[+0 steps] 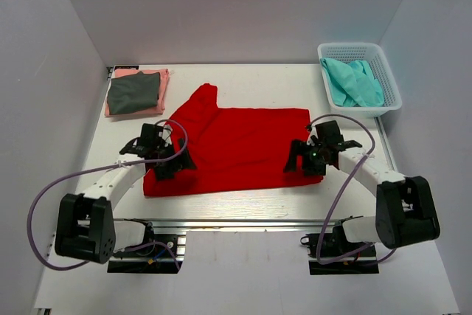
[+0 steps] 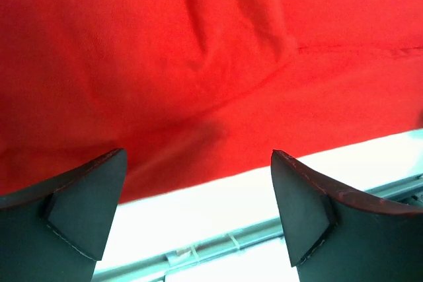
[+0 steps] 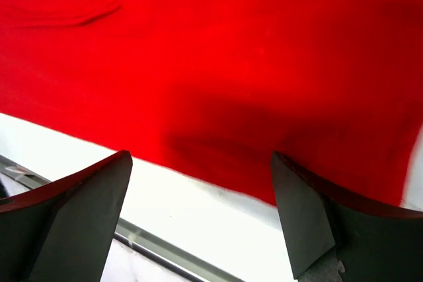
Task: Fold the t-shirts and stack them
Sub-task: Fold the tshirt
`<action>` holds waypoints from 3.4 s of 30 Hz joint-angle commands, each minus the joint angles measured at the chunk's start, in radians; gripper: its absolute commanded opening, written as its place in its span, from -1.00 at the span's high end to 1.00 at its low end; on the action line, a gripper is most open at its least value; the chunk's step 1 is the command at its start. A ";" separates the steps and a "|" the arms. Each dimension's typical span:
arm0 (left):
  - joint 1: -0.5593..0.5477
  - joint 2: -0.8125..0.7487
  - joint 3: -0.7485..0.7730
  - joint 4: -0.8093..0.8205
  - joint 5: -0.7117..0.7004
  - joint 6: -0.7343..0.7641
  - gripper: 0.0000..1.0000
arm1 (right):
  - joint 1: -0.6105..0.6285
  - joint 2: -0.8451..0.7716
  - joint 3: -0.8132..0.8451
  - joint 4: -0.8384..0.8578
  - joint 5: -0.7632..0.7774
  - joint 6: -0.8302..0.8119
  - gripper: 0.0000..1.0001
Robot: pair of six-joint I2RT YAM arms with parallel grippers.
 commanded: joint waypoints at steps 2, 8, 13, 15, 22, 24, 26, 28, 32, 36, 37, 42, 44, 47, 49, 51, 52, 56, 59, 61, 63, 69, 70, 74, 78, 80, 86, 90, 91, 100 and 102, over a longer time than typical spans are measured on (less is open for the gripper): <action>-0.010 -0.096 0.115 -0.083 -0.052 0.016 -1.00 | 0.002 -0.081 0.078 -0.071 0.059 -0.029 -0.81; -0.010 0.065 0.331 0.081 -0.152 0.082 -1.00 | -0.004 0.012 0.301 0.049 0.108 -0.054 -0.81; 0.013 0.388 0.677 0.063 -0.211 0.143 -1.00 | -0.001 0.144 0.453 0.046 0.136 -0.064 -0.81; 0.013 0.496 0.838 0.035 -0.199 0.186 -1.00 | -0.004 0.166 0.480 0.052 0.136 -0.068 -0.81; 0.023 0.899 1.199 0.020 -0.061 0.220 -1.00 | 0.001 0.321 0.624 0.045 0.081 -0.058 -0.81; 0.023 0.994 1.286 0.010 -0.029 0.220 -1.00 | -0.002 0.353 0.651 0.048 0.076 -0.068 -0.81; 0.023 1.038 1.313 0.027 -0.008 0.220 -1.00 | -0.002 0.365 0.655 0.049 0.090 -0.063 -0.81; 0.023 1.084 1.313 0.052 -0.017 0.206 -1.00 | -0.004 0.375 0.652 0.046 0.098 -0.063 -0.81; 0.023 1.142 1.345 0.033 -0.119 0.183 -1.00 | -0.004 0.396 0.621 0.049 0.107 -0.052 -0.81; 0.023 1.151 1.336 -0.019 -0.211 0.137 -1.00 | -0.007 0.473 0.582 0.078 0.125 -0.026 -0.81; 0.023 1.141 1.327 -0.019 -0.222 0.128 -1.00 | -0.010 0.487 0.585 0.078 0.115 -0.014 -0.81; 0.032 1.084 1.225 0.006 -0.256 0.104 -1.00 | -0.010 0.585 0.601 0.097 0.059 0.017 -0.81; 0.041 1.084 1.215 -0.020 -0.300 0.093 -1.00 | -0.015 0.603 0.590 0.101 0.076 0.017 -0.81; 0.050 1.084 1.215 -0.046 -0.311 0.074 -1.00 | -0.028 0.620 0.581 0.105 0.096 0.032 -0.81; 0.059 1.084 1.215 -0.046 -0.311 0.064 -1.00 | -0.033 0.626 0.576 0.106 0.092 0.035 -0.81; 0.069 1.084 1.206 -0.046 -0.311 0.064 -1.00 | -0.044 0.635 0.570 0.114 0.093 0.043 -0.81; 0.069 1.084 1.206 -0.046 -0.302 0.064 -1.00 | -0.044 0.632 0.567 0.109 0.087 0.044 -0.81; 0.092 1.084 1.216 -0.020 -0.256 0.064 -1.00 | -0.059 0.625 0.561 0.114 0.084 0.029 -0.81; 0.092 1.075 1.225 0.056 -0.155 0.077 -1.00 | -0.053 0.613 0.578 0.124 0.042 -0.008 -0.81; 0.092 1.065 1.239 0.087 -0.123 0.077 -1.00 | -0.051 0.591 0.587 0.147 0.018 -0.035 -0.81; 0.092 1.065 1.265 0.087 -0.133 0.068 -1.00 | -0.053 0.562 0.601 0.173 -0.011 -0.048 -0.81; 0.092 1.056 1.301 -0.028 -0.306 -0.018 -1.00 | -0.054 0.531 0.656 0.167 0.001 -0.054 -0.81; 0.092 1.056 1.301 -0.040 -0.319 -0.030 -1.00 | -0.053 0.530 0.664 0.163 0.001 -0.057 -0.81; 0.092 1.056 1.256 -0.094 -0.352 -0.103 -1.00 | -0.056 0.536 0.664 0.160 0.009 -0.054 -0.81; 0.092 1.013 1.172 -0.070 -0.353 -0.151 -1.00 | -0.059 0.540 0.644 0.157 0.027 -0.043 -0.81; 0.092 0.983 1.158 -0.069 -0.368 -0.179 -1.00 | -0.058 0.534 0.642 0.157 0.032 -0.045 -0.81; 0.092 0.907 1.129 0.036 -0.374 -0.164 -1.00 | -0.058 0.519 0.650 0.161 0.027 -0.060 -0.81; 0.092 0.942 1.239 0.086 -0.308 -0.049 -1.00 | -0.056 0.513 0.678 0.160 0.022 -0.078 -0.81; 0.092 0.943 1.280 0.086 -0.294 -0.032 -1.00 | -0.058 0.513 0.687 0.157 0.021 -0.084 -0.81; 0.092 1.096 1.509 0.038 -0.374 0.080 -1.00 | -0.058 0.496 0.719 0.126 0.101 -0.094 -0.81; 0.092 1.149 1.546 0.038 -0.363 0.093 -1.00 | -0.058 0.494 0.730 0.117 0.133 -0.097 -0.81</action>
